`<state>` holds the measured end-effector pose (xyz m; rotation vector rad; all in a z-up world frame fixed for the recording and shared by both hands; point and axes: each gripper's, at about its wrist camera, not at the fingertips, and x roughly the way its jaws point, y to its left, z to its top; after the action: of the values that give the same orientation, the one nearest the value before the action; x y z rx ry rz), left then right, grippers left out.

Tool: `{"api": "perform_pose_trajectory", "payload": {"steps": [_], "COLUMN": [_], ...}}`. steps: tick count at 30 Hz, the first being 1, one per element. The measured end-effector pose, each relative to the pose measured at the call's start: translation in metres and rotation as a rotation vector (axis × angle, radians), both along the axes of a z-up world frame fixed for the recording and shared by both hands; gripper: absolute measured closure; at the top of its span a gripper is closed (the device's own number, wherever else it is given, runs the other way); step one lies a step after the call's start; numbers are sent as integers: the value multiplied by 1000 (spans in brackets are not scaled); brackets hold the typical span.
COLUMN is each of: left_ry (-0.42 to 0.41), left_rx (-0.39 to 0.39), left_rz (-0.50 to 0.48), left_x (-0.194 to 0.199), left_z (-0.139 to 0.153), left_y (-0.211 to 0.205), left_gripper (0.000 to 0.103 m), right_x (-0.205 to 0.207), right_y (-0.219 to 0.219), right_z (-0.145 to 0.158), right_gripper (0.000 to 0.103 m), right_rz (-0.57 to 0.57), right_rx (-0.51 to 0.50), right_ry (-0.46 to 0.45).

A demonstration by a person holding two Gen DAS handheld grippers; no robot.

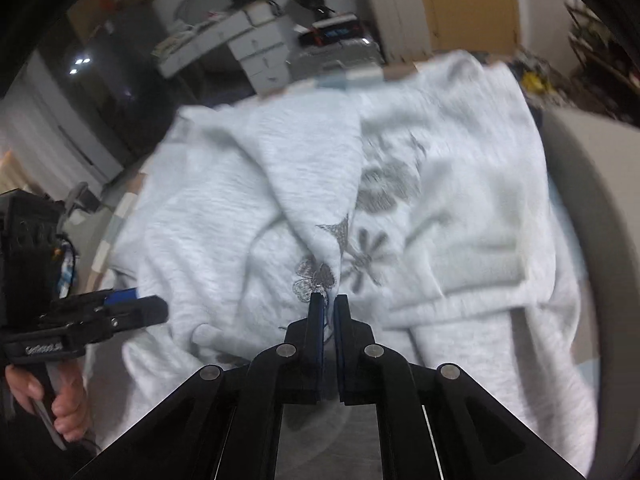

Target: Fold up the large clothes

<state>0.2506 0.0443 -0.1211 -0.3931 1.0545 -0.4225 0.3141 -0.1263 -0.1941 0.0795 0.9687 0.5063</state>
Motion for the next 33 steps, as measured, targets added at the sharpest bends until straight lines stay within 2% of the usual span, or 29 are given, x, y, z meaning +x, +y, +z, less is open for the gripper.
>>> {"api": "perform_pose_trajectory", "payload": {"steps": [2,4,5,8,9,11,12,13,14,15,18,22,24,26,27,28,30,31,32,33], "left_ry": [-46,-88,-97,-103,-103,-65,29,103,126,27,-31,-75,-95,-110,-116,-127,-171,-211,-237,-267], "left_rx": [-26,-40,-46,-41,-30,27,81,79,59,28,23,87,72,46,45,43,26,7,-1,-16], "left_rz": [-7,-17,-32,-47,-62,-107,-124,-132,-132,-120,-92,-42,-20,-11,0,8,20,18,11,-17], "left_x": [-3,1,6,30,40,47,52,49,51,41,26,8,-5,-13,-17,-20,-29,-32,-31,-27], "left_z": [17,29,31,30,30,13,-15,-35,-48,-49,-55,-45,-36,-22,-16,-10,10,22,31,43], "left_y": [6,8,6,-9,-21,-33,-39,-42,-47,-41,-34,-32,-22,-7,-1,7,18,20,15,12], "left_gripper": [66,64,57,56,56,56,56,56,57,57,57,56,56,57,57,57,57,56,53,44], "right_x": [-15,-27,-31,-35,-34,-36,-37,-37,-37,-37,-28,-2,12,26,33,44,48,50,48,42], "right_y": [-7,-6,0,16,16,10,4,-5,-13,-25,-43,-6,24,49,53,52,29,18,10,2], "right_z": [25,34,30,-5,-20,-33,-31,-27,-21,-10,26,59,53,26,3,-27,-38,-42,-43,-42], "right_gripper": [97,95,95,95,95,96,96,95,95,95,95,95,95,100,101,103,103,103,103,103], "right_rz": [21,52,75,103,111,95,82,65,40,11,4,110,168,162,148,121,90,73,53,45], "right_rx": [61,75,50,-73,-72,-39,-5,27,41,74,173,188,168,42,-33,-62,103,173,213,242], "right_ry": [-80,-124,-125,-46,1,32,33,33,19,-11,-85,-126,-101,-55,3,107,141,194,221,236]}}
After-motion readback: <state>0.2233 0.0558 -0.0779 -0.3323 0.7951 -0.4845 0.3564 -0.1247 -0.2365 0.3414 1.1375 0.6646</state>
